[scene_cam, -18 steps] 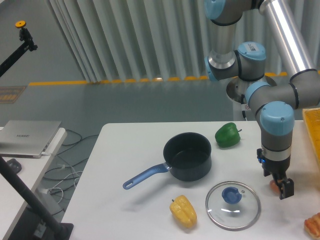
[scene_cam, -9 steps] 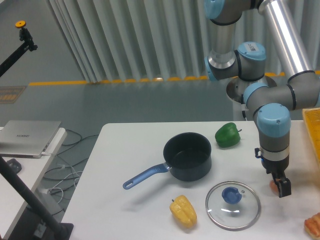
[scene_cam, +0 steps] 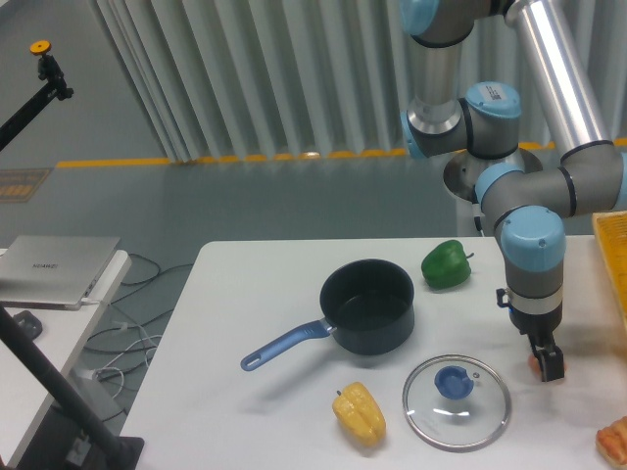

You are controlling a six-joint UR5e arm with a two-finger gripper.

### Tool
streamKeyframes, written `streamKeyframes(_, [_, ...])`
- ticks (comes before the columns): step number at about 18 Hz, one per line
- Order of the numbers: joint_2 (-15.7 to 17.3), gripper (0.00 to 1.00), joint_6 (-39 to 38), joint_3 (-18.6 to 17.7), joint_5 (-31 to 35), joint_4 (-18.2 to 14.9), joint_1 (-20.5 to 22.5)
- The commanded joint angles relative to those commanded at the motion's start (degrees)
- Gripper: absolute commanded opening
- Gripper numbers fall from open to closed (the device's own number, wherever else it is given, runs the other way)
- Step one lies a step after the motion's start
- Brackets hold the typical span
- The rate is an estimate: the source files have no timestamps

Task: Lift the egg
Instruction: 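Close the gripper fingers on the brown egg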

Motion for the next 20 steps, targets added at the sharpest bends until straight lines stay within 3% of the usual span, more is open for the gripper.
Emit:
streamKeyframes(3, [-0.17, 0.83, -0.09, 0.00, 0.00, 0.00, 0.09])
streamKeyframes(7, [-0.26, 0.74, -0.09, 0.17, 0.09, 0.18, 0.18])
streamKeyframes(20, [-0.26, 0.74, -0.17, -0.09, 1.14, 0.09, 0.44])
